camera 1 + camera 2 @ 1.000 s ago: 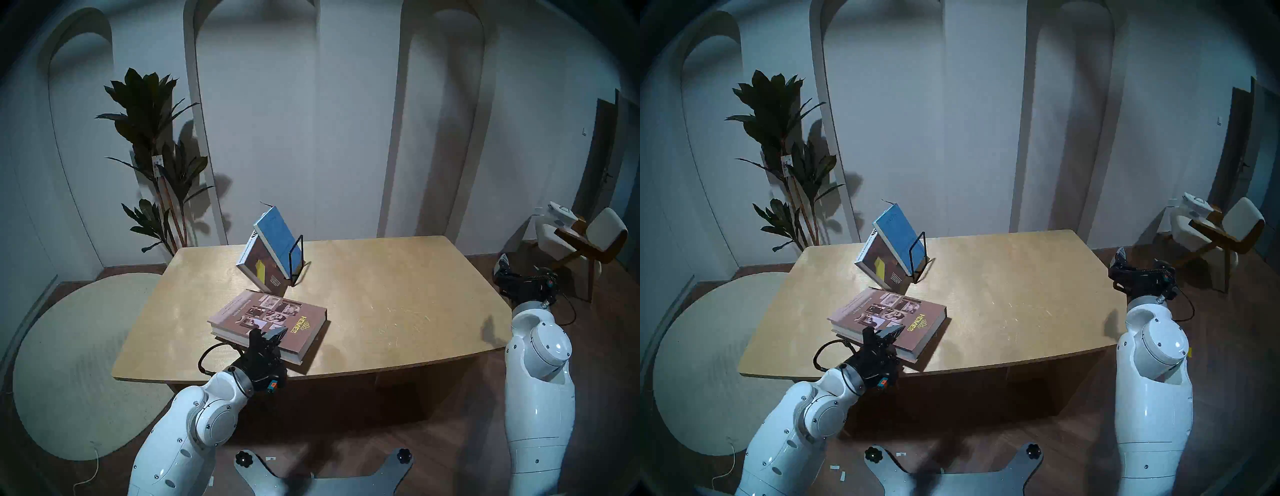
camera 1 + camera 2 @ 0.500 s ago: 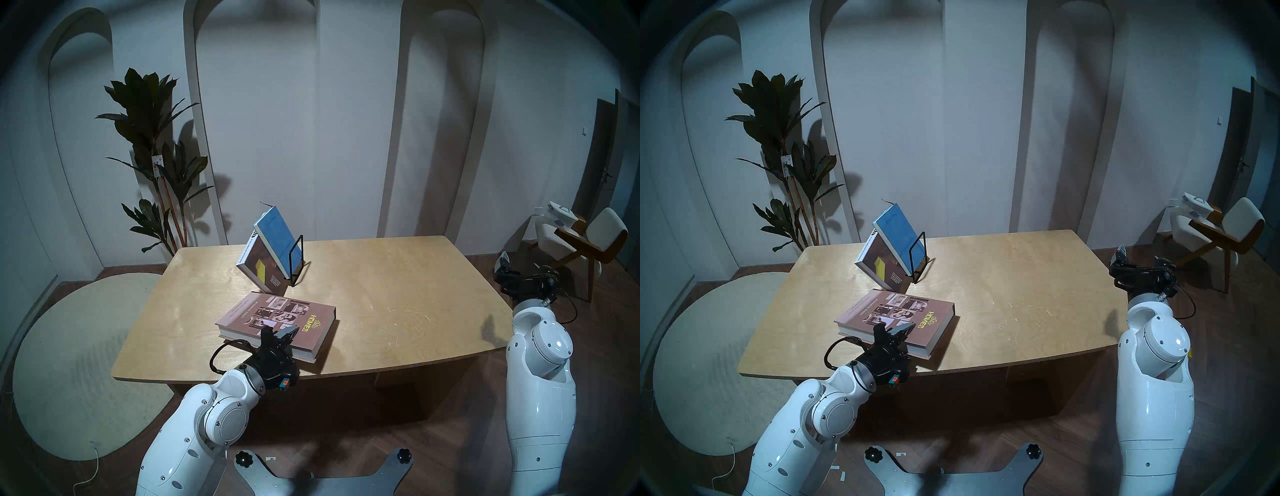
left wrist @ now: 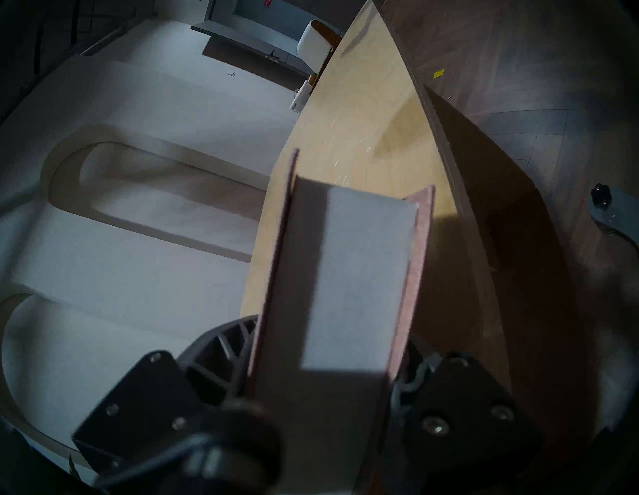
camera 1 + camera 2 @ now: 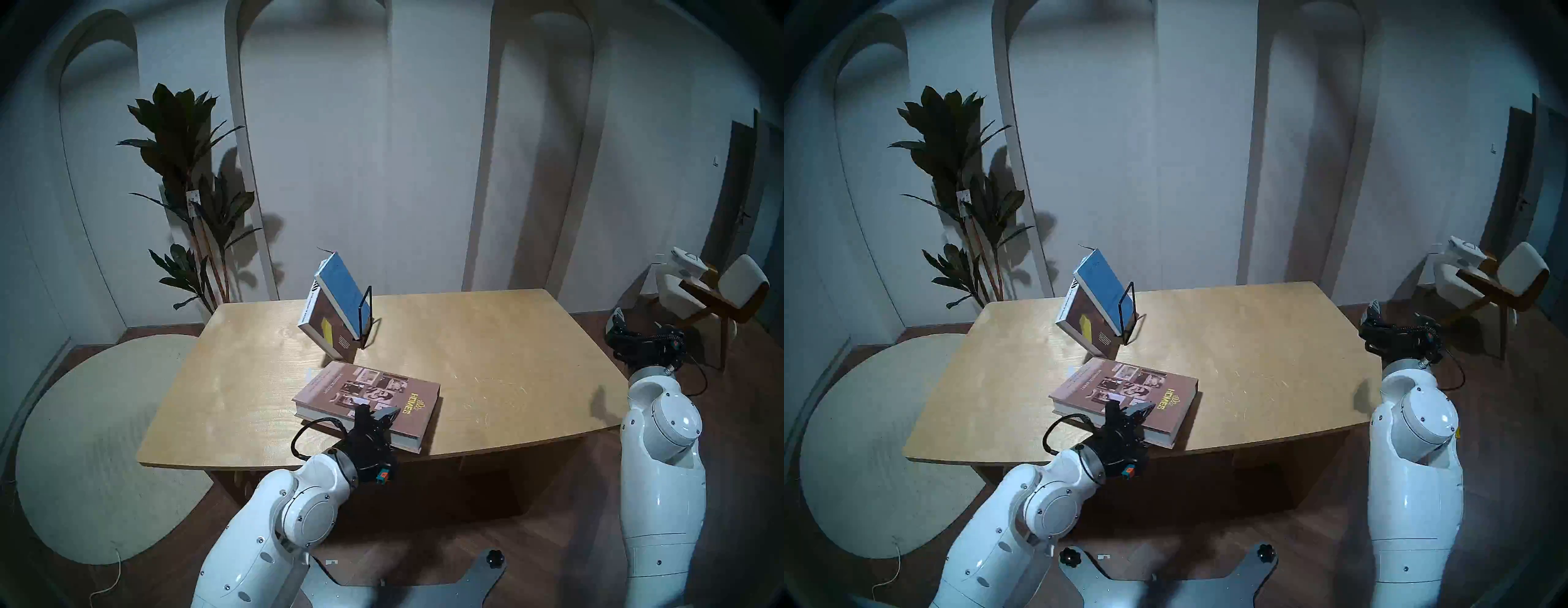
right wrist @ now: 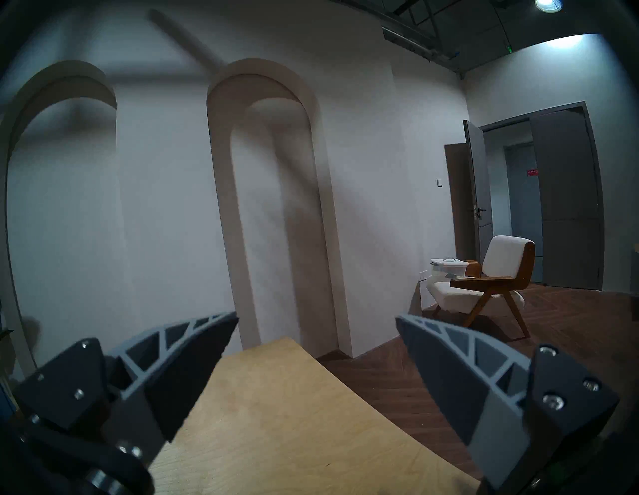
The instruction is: Stack the books into one stack
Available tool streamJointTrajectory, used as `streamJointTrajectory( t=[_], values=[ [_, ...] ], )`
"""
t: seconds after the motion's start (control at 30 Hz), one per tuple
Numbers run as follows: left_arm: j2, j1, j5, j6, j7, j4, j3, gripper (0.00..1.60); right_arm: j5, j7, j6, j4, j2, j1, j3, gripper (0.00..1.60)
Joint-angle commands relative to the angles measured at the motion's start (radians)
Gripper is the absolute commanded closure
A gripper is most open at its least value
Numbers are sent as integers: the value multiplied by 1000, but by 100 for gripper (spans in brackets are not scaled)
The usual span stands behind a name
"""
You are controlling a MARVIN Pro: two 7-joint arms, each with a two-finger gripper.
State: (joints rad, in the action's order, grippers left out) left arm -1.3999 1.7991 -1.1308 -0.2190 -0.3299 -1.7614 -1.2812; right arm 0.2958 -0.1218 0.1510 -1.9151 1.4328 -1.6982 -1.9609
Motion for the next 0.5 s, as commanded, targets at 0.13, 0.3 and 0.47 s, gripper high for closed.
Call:
streamJointTrajectory(
  t=[0.13,0.3,0.47],
  values=[
    [-84,-84,49,97,16,52,65,160,-1,-2,-8,-20,3,9,0,0],
    [-79,-83,64,114,-24,40,88,160,-2,-1,-8,-21,4,10,0,0],
    [-16,-49,80,60,-106,-5,81,160,-3,-1,-8,-21,5,10,-1,0]
  ],
)
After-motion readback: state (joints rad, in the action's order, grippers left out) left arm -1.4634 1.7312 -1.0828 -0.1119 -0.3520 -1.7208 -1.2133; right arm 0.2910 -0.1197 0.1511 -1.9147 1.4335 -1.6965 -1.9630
